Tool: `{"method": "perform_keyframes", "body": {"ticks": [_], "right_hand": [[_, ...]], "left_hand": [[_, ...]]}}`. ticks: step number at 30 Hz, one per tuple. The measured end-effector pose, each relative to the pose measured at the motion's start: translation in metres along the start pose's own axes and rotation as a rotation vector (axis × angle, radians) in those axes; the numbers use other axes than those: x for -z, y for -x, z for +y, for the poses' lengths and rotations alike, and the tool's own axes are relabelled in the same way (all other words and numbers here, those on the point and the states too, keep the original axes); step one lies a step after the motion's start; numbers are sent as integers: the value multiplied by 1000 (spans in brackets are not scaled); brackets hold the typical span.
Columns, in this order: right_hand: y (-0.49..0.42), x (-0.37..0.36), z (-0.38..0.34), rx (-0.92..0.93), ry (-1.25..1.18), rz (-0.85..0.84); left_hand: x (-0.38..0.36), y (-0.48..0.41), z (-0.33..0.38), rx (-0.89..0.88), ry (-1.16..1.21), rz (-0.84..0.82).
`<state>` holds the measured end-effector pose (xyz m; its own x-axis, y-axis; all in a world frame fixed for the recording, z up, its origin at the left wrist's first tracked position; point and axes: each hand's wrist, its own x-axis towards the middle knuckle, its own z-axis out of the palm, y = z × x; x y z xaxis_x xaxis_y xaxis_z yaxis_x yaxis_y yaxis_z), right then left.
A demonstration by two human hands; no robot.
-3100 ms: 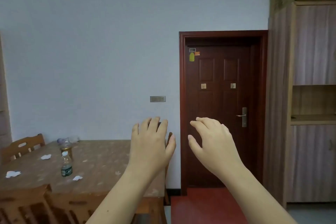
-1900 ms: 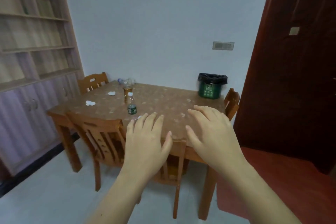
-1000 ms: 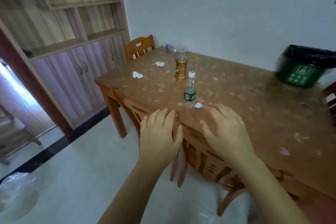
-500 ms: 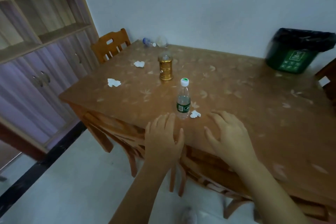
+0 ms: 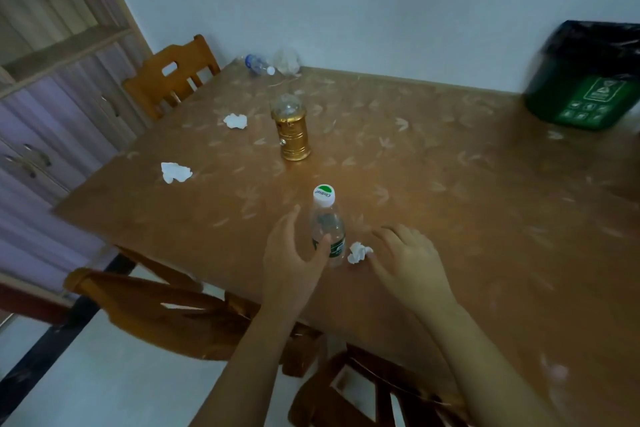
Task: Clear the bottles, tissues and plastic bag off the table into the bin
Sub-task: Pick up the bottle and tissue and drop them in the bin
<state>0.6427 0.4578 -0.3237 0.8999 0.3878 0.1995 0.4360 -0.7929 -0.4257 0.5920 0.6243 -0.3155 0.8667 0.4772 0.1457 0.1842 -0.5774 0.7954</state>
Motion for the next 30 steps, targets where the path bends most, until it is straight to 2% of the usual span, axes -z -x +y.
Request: {"method": "perform_keyframes", "body": {"ticks": [4,12,30], "right_hand": [[-13,-23,24,-26,-46,-43],[-31,-69,53,-54,-126,-189],[-57,-127,64,-20,-203,-233]], "left_hand": [[-17,-16,-1,53,97,-43],[-38,-44,2,136,349,-11],[-45,-57,-8,142,463,-58]]}}
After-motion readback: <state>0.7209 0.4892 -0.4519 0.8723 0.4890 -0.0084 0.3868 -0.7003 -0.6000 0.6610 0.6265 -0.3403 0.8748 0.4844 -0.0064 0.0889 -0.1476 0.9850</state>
